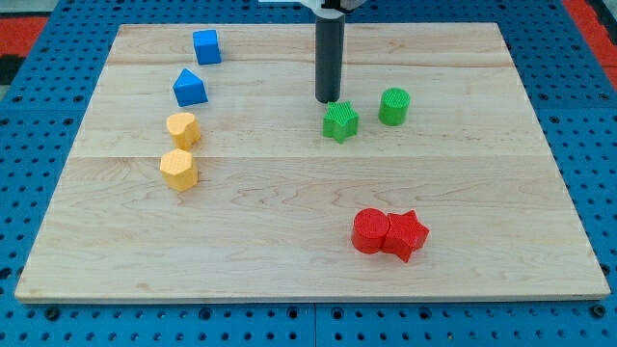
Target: Push green circle slightly down
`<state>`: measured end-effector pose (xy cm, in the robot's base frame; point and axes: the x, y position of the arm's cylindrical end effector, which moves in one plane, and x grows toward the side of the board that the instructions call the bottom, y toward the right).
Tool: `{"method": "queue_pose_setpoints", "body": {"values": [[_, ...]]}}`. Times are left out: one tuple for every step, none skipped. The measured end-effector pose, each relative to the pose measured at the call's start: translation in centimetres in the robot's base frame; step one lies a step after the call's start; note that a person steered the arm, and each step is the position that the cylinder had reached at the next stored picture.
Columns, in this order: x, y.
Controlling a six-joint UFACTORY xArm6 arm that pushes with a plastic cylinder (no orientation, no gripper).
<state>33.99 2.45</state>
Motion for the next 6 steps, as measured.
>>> {"method": "queue_pose_setpoints", "body": {"values": [[-3.0,6.0],[0.1,6.7],[1.9,6.7],[1.3,7.3],[0.4,8.6],[0.0,15.3]]}}
